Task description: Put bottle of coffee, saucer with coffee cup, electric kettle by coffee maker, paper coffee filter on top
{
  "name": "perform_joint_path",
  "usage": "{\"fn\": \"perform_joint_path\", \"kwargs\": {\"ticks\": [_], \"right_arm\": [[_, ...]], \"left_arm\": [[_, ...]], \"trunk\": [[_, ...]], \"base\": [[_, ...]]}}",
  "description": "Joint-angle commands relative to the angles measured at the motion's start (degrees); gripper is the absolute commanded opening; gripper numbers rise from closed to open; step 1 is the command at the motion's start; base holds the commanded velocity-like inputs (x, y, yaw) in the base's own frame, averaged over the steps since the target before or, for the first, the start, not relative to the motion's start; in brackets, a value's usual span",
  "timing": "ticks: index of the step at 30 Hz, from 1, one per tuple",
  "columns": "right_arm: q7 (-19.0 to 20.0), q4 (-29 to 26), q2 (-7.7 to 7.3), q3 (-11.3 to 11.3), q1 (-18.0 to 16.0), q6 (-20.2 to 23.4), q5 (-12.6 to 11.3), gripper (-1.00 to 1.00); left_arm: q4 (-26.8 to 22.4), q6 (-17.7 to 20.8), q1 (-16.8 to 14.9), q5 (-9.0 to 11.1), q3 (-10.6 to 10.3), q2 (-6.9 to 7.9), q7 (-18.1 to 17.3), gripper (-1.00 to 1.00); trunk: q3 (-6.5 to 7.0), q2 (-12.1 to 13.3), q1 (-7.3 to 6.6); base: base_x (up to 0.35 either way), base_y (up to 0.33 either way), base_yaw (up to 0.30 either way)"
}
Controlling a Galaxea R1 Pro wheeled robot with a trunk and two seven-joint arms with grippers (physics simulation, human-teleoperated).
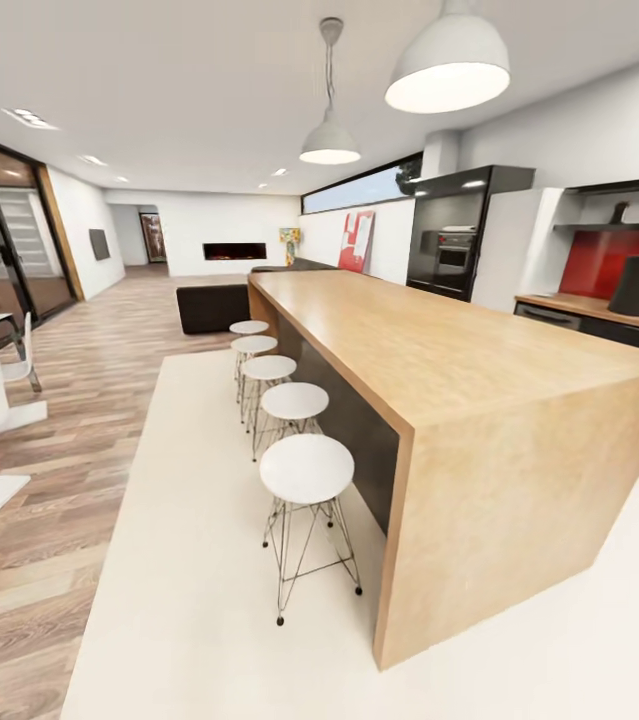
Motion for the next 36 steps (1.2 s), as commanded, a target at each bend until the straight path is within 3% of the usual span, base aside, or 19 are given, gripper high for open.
{"fn": "perform_joint_path", "kwargs": {"ticks": [1,36], "right_arm": [[0.02,-0.03,0.01,-0.02,-0.01,-0.01,0.0,1.0],[0.02,-0.03,0.02,-0.02,-0.01,-0.01,0.0,1.0]], "left_arm": [[-0.03,0.06,-0.01,0.14,-0.02,0.0,-0.03,1.0],[-0.03,0.07,-0.01,0.12,-0.02,0.0,-0.1,1.0]], "trunk": [[0.13,0.38,-0.23],[6.41,14.42,-7.91]], "base": [[0.0,0.0,-0.267],[0.0,0.0,-0.267]]}}
